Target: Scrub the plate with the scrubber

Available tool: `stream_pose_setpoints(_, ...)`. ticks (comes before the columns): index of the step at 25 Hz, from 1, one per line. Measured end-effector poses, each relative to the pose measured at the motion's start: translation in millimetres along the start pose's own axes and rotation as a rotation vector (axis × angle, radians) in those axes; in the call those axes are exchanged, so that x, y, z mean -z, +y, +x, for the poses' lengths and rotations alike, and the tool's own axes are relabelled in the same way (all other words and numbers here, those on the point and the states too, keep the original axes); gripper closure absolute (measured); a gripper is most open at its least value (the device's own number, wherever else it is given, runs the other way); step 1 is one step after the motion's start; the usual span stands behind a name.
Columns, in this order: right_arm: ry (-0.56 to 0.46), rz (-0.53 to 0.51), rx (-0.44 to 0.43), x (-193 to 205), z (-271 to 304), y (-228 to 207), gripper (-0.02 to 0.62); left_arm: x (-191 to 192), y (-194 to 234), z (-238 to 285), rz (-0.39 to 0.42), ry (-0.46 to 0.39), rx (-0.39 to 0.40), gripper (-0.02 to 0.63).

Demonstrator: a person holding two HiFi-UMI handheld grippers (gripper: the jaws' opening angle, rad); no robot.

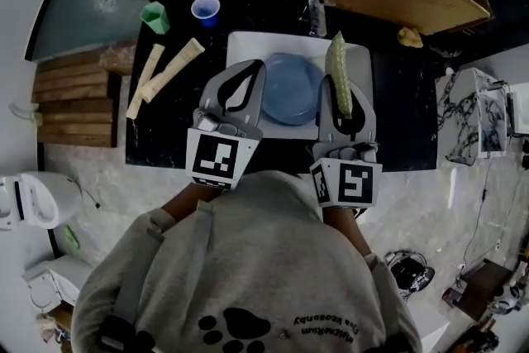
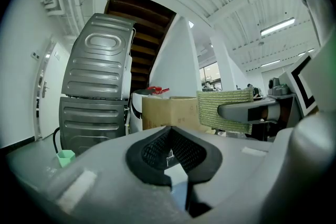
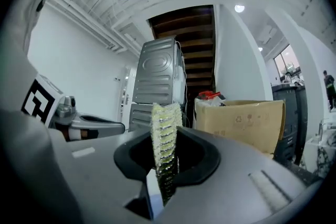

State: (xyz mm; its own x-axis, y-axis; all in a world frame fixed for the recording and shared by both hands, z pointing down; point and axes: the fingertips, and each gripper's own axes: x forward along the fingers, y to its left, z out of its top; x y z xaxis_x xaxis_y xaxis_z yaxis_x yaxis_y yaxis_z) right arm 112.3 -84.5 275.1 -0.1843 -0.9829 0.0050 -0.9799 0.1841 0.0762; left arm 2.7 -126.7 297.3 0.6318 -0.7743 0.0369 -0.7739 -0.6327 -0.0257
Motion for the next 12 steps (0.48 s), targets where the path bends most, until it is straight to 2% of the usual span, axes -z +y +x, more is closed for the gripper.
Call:
stream_pose_setpoints(7, 0.025, 0.029, -0.001, 24.6, -4.5, 45.7, 0.531, 21.7, 0.4, -18.6, 0.022, 0.020, 0.033, 0.601)
stream_pose_setpoints(12, 0.022, 0.008, 0.020, 30.3, -5.7, 49.5, 0.531, 28.9, -0.6, -27.7, 0.039, 0.027, 0.052, 0.601)
